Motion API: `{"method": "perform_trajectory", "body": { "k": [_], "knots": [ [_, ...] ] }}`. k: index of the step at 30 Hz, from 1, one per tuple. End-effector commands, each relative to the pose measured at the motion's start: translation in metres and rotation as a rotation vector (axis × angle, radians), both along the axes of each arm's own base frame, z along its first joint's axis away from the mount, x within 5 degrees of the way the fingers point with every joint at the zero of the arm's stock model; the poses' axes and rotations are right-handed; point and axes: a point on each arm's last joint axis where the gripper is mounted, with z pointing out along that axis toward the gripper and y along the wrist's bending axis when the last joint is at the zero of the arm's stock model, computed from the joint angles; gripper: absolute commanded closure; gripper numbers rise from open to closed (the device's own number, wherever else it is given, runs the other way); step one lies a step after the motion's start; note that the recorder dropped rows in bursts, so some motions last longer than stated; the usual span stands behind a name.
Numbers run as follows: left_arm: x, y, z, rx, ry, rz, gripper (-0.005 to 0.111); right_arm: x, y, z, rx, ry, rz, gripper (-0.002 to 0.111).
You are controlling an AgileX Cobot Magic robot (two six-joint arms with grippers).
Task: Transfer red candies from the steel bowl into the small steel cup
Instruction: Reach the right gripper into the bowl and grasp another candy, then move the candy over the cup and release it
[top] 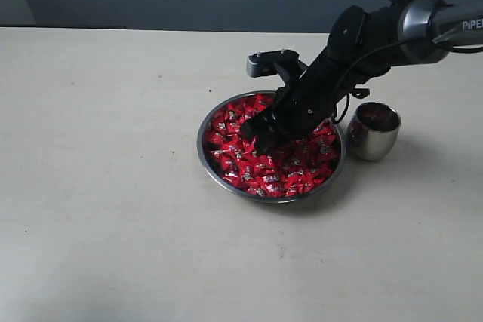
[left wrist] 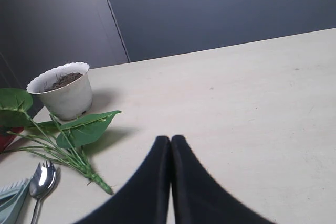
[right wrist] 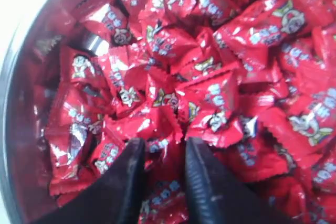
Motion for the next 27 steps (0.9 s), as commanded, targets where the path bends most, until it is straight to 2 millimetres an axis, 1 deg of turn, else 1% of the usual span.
{"method": "perform_trajectory", "body": {
  "k": [1, 4, 7, 13, 15, 17, 20, 21, 22, 23, 24, 25, 26, 27],
  "knots": [
    [0.0, 0.0, 0.0, 0.004, -0.011, -0.004, 0.106, -0.005, 0.0, -0.002, -0.015, 0.051, 0.025, 0.109],
    [0.0, 0.0, 0.0, 0.004, -0.011, -0.004, 0.106, -0.005, 0.0, 0.008, -0.001, 0.039, 0.006, 0.109],
    [0.0, 0.0, 0.0, 0.004, -0.011, -0.004, 0.106, -0.005, -0.001, 0.027, 0.022, -0.01, -0.001, 0.109],
    [0.0, 0.0, 0.0, 0.004, -0.011, -0.004, 0.106, -0.007, -0.009, 0.077, 0.094, -0.132, -0.024, 0.109],
    [0.0, 0.0, 0.0, 0.004, -0.011, -0.004, 0.106, -0.006, -0.018, 0.095, 0.111, -0.177, -0.049, 0.109],
    [0.0, 0.0, 0.0, 0.004, -0.011, -0.004, 0.106, -0.004, -0.028, 0.11, 0.13, -0.211, -0.078, 0.109],
    [0.0, 0.0, 0.0, 0.004, -0.011, -0.004, 0.106, 0.001, -0.05, 0.13, 0.15, -0.257, -0.135, 0.109],
    [0.0, 0.0, 0.0, 0.004, -0.011, -0.004, 0.106, 0.006, -0.067, 0.139, 0.151, -0.276, -0.174, 0.109],
    [0.0, 0.0, 0.0, 0.004, -0.011, -0.004, 0.106, 0.008, -0.074, 0.141, 0.15, -0.278, -0.191, 0.109],
    [0.0, 0.0, 0.0, 0.004, -0.011, -0.004, 0.106, 0.012, -0.09, 0.145, 0.144, -0.272, -0.227, 0.109],
    [0.0, 0.0, 0.0, 0.004, -0.011, -0.004, 0.106, 0.014, -0.096, 0.145, 0.141, -0.267, -0.242, 0.109],
    [0.0, 0.0, 0.0, 0.004, -0.011, -0.004, 0.106, 0.018, -0.11, 0.144, 0.131, -0.253, -0.273, 0.109],
    [0.0, 0.0, 0.0, 0.004, -0.011, -0.004, 0.106, 0.019, -0.115, 0.143, 0.127, -0.245, -0.284, 0.109],
    [0.0, 0.0, 0.0, 0.004, -0.011, -0.004, 0.106, 0.023, -0.127, 0.142, 0.116, -0.239, -0.31, 0.109]
  ]
}}
